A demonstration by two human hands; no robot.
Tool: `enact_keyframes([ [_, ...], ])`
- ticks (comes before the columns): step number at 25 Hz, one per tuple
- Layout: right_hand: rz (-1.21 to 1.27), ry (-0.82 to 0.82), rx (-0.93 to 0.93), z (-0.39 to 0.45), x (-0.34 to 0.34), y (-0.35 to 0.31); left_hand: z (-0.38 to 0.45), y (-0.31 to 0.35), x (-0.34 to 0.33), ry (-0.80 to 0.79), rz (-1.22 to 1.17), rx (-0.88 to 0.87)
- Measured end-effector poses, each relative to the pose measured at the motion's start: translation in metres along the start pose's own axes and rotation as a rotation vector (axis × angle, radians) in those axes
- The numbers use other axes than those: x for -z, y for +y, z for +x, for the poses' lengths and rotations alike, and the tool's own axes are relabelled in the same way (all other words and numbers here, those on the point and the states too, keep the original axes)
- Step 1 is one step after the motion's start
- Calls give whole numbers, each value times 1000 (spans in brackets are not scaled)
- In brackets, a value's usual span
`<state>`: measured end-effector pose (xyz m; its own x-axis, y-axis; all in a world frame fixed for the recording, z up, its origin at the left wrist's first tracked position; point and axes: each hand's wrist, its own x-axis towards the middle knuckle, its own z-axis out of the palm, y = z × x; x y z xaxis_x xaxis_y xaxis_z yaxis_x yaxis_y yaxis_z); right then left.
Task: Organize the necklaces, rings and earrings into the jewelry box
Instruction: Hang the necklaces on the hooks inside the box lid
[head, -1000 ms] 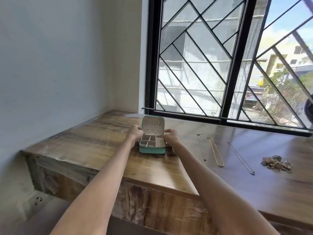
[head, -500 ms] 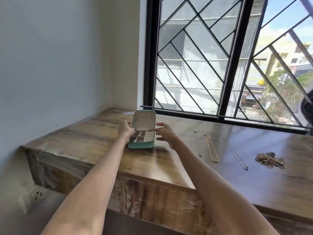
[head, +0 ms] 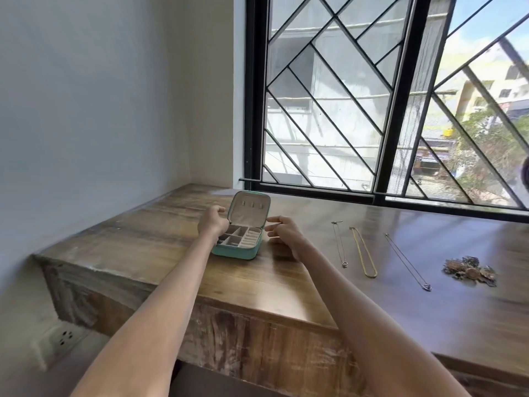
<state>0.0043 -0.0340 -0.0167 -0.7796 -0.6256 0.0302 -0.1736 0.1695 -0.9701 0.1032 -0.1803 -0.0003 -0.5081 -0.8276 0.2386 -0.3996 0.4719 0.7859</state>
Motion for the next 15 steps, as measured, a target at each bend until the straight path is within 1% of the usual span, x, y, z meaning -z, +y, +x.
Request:
enact_keyframes([
  [3,3,-5,24,-1,-3,3,-4,3,-4,-8,-75,19],
  [6,-1,24,59,-6,-4,6,-6,-2,-8,-13,-274,71],
  [8,22,42,64,-5,0,8,-9,-3,-11,-45,-386,95],
  [11,-10,121,76,-1,10,13,-18,4,-16,-125,-402,71],
  [15,-28,114,90,-5,15,13,-22,9,-17,-162,-397,51],
])
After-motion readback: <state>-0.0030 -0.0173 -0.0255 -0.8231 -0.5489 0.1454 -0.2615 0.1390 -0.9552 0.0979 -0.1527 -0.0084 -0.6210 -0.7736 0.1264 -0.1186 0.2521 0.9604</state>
